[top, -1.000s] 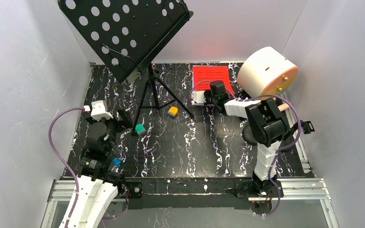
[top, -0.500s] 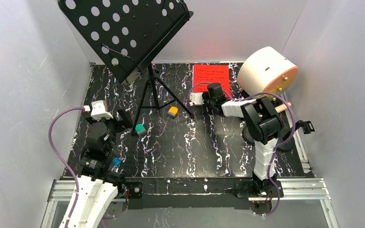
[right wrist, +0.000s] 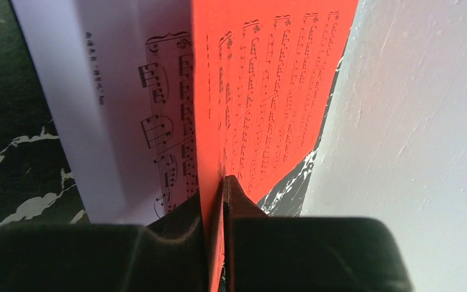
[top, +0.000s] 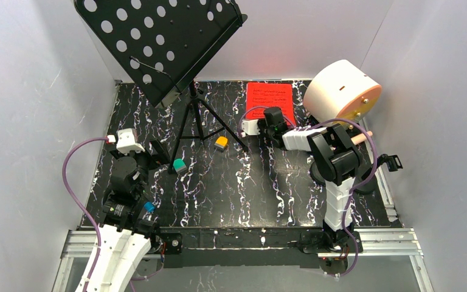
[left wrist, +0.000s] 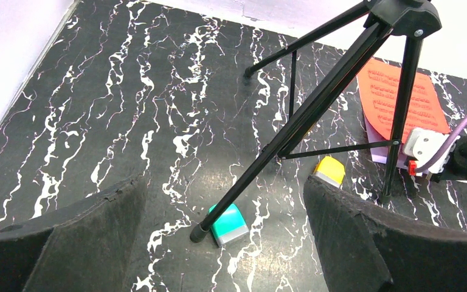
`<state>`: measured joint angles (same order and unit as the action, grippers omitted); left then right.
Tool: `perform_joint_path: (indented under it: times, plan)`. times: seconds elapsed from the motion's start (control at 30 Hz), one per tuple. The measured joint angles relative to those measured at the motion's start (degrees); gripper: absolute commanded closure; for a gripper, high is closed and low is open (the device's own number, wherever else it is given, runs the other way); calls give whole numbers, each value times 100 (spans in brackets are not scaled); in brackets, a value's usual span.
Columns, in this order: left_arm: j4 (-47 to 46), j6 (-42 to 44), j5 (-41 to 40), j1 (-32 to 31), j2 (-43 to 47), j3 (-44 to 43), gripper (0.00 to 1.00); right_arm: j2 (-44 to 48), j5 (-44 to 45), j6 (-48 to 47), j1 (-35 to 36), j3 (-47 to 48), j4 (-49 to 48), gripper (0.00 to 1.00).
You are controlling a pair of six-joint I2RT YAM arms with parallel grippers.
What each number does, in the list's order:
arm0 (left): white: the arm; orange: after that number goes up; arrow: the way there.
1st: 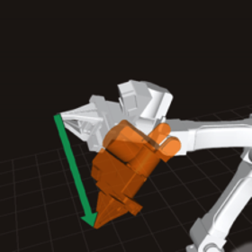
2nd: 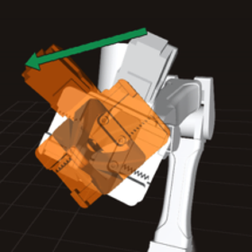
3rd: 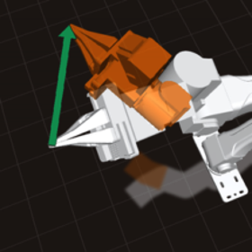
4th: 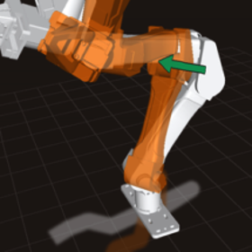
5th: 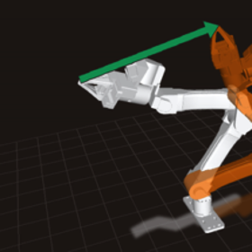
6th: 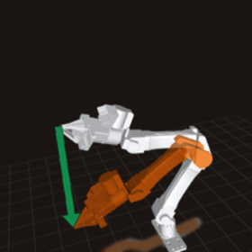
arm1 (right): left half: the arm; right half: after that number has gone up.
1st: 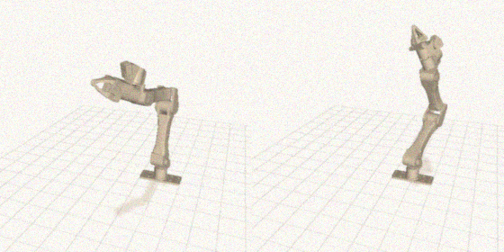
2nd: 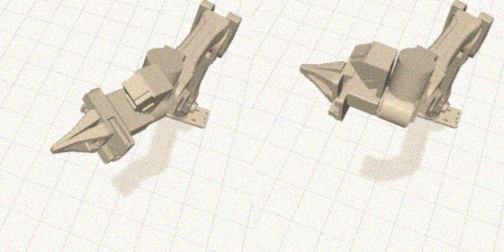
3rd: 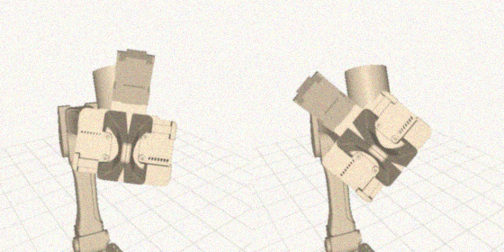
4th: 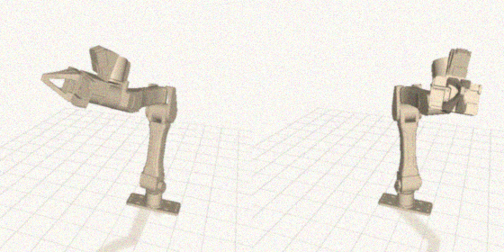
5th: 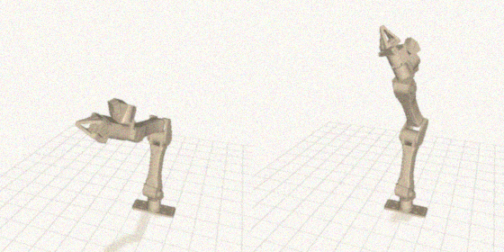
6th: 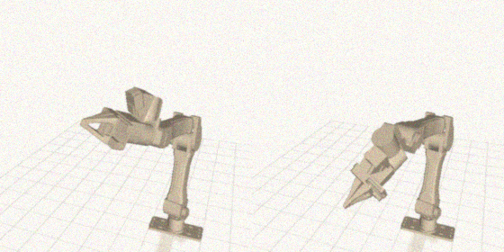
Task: Pack up the instrument practice props
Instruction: Place the sheet music at the center of the board.
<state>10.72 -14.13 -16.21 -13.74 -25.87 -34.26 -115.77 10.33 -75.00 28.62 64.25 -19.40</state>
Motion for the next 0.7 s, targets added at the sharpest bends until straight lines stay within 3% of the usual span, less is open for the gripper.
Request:
perform_joint_path:
  times: [0.3, 0.7]
  plan:
    - [2, 2, 15, -7, 4, 0, 2, 219, 26, -15, 0, -192, 339, 47]
    - [-2, 0, 83, -26, 4, 2, 2, 1408, -146, 619, 72, -328, 1482, 28]
